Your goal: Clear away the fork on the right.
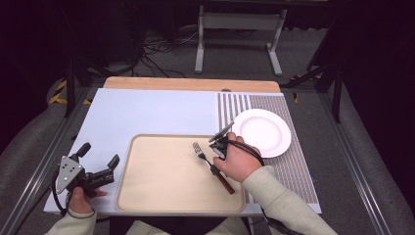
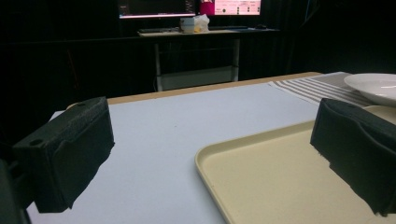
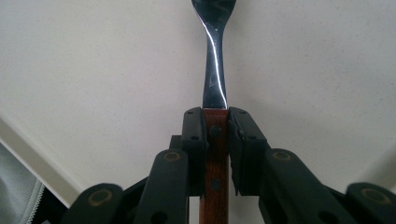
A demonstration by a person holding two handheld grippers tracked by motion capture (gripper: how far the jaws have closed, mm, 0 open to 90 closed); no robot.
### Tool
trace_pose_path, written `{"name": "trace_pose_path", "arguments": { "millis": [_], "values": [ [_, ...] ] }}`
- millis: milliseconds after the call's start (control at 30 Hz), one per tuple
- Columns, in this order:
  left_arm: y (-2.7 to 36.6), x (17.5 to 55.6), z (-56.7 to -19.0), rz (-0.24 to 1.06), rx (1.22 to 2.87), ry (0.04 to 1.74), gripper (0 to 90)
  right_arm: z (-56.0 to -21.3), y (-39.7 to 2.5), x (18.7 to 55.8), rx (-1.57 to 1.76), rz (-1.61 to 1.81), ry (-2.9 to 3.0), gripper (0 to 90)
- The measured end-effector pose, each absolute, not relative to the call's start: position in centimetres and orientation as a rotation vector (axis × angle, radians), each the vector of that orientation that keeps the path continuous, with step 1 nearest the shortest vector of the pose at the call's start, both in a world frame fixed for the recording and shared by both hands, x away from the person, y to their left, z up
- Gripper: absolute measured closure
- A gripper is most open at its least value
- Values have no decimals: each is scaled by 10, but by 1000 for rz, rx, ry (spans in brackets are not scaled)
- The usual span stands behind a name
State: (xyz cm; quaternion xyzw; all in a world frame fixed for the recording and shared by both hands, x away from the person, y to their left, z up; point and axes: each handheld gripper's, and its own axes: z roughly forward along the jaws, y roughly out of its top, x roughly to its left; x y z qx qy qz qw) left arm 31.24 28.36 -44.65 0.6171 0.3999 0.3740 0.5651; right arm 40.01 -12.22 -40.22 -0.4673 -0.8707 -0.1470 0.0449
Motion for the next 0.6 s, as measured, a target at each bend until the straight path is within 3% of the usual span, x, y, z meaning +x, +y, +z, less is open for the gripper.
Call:
{"name": "trace_pose_path", "arguments": {
  "millis": [600],
  "values": [
    [284, 313, -447, 880, 1453, 943, 0, -413, -119, 400, -1476, -412, -2627, 776]
  ]
}}
